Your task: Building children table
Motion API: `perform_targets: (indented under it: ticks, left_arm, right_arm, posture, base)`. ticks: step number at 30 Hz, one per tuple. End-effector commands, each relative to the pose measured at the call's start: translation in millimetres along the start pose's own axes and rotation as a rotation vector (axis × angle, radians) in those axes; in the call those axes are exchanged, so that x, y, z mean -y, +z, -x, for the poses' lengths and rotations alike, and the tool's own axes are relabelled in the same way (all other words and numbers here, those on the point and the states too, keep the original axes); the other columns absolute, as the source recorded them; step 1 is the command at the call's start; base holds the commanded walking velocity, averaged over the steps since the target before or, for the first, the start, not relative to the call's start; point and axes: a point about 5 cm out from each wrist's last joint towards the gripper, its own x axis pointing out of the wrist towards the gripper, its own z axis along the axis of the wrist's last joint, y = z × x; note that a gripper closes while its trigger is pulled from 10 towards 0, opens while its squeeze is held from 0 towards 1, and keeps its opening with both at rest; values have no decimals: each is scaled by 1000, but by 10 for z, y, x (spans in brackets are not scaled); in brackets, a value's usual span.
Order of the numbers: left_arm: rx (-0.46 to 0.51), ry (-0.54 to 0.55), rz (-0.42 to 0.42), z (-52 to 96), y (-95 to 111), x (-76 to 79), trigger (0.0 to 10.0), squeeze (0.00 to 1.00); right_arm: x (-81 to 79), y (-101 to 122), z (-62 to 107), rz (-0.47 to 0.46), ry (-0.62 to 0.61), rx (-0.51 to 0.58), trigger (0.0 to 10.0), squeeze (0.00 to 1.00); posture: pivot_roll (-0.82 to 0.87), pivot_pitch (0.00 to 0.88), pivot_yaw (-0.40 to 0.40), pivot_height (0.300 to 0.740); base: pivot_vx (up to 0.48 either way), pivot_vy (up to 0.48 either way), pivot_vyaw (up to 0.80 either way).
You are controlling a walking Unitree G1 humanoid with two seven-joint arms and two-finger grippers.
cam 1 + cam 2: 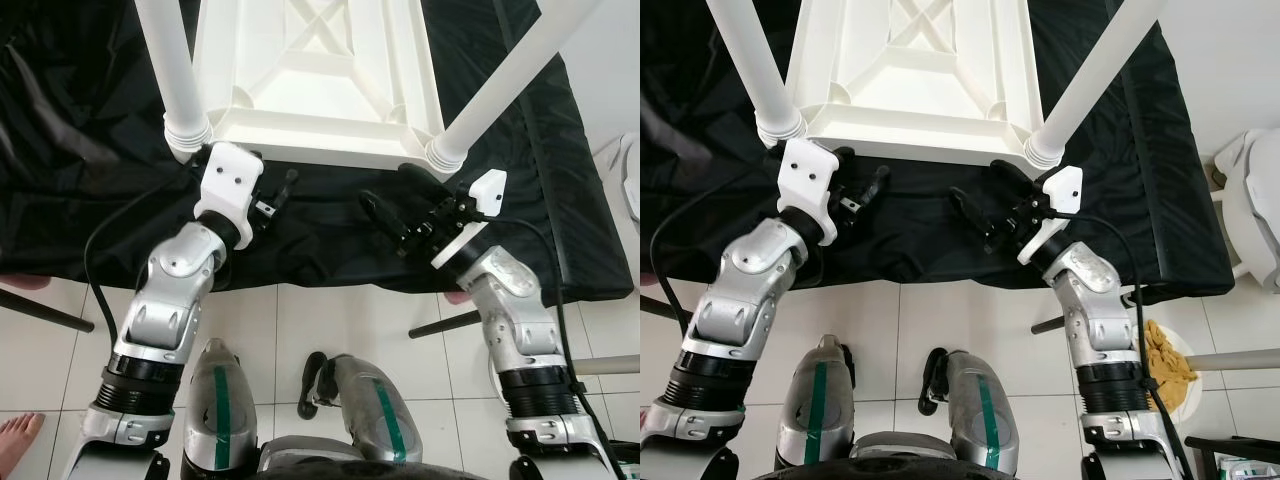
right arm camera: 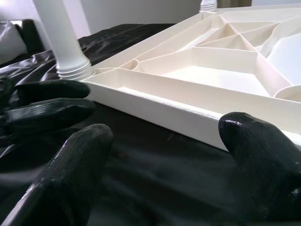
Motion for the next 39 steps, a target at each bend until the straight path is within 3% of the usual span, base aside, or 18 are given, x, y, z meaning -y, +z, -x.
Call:
perform_targets:
  ticks: [1,9,32,39]
  left_arm:
    - [9,52,26,24,-67,37,10000,0]
    - [63,177,15,108,-122,53,10000,0]
    - [136,267,-22,188,-101,-41,10000,0]
    - [150,290,-35,221,-112,-66,10000,0]
  right_arm:
    - [49,-34,8,8,-41,-2,10000,0]
    - [25,-123,11,-10,-89,0,10000,0]
    - [74,-186,-20,4,-163,13,10000,0]
    - [25,-209,-64,2,-180,24,10000,0]
  posture:
    - [120,87,-120,740]
    - [120,106,-120,740]
    - [135,101,-117,740]
    - [143,94,-114,740]
  base:
    - [0,0,0]
    - [0,0,0]
    - [0,0,0]
    - [0,0,0]
